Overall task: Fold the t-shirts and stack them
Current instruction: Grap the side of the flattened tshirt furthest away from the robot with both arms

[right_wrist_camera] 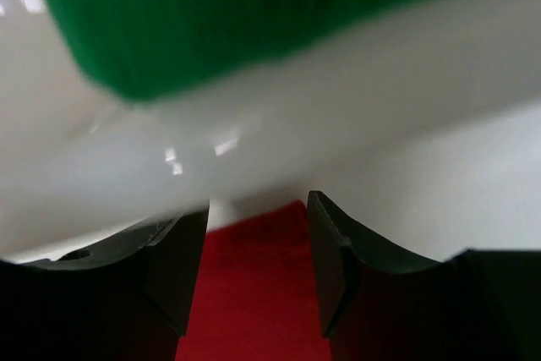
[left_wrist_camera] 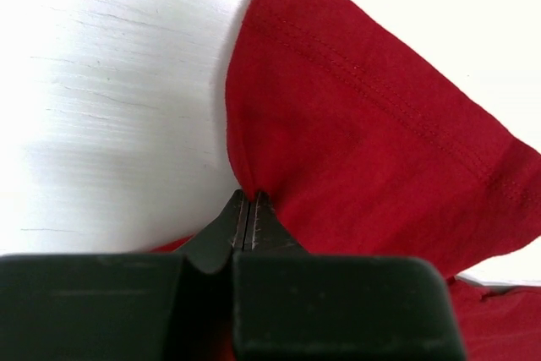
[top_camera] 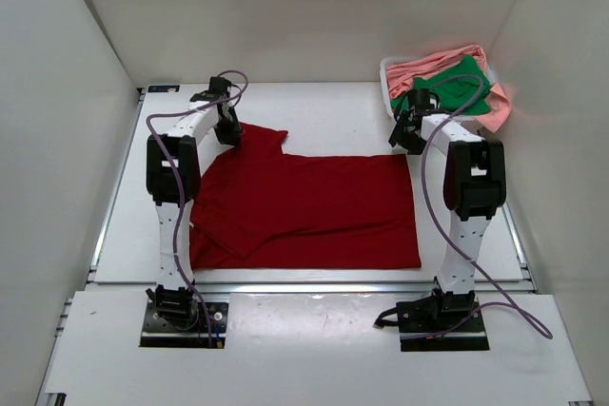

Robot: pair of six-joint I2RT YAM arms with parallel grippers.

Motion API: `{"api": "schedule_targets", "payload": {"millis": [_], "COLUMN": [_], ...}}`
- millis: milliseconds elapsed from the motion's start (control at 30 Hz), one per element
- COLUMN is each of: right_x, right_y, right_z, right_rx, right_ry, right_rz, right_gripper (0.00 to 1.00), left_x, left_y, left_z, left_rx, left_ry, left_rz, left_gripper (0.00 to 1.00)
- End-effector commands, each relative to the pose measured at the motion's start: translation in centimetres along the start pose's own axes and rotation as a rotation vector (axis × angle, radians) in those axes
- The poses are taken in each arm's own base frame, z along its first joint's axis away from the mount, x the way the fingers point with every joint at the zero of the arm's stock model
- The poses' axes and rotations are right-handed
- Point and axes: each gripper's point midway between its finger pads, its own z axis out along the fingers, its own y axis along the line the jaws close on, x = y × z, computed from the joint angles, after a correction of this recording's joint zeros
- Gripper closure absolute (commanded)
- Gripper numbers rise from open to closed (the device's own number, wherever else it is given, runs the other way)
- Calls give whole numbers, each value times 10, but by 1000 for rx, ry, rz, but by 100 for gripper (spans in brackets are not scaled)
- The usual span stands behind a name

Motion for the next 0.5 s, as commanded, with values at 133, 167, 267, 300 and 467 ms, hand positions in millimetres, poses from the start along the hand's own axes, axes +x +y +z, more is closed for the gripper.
{"api": "schedule_targets", "payload": {"millis": [133, 167, 267, 300, 467], "right_x": [-2, 1, 6, 9, 21], "right_y": [-3, -4, -8, -8, -9], "right_z": [4, 3, 2, 2, 6], "right_rx": [56, 59, 89, 93, 89], "right_ry": [18, 29, 43, 52, 94], "right_rz": [8, 10, -2, 2, -14], "right_gripper": [56, 58, 58, 58, 71], "left_x": [17, 16, 15, 14, 15], "left_y": [2, 2, 4, 6, 7], "left_z": [-10, -9, -12, -11, -12], "left_rx": [15, 19, 28, 28, 35], "left_ry": [58, 58, 57, 53, 58], "left_rz": [-14, -20, -33, -39, -44], "left_gripper": [100, 100, 100, 100, 100]}}
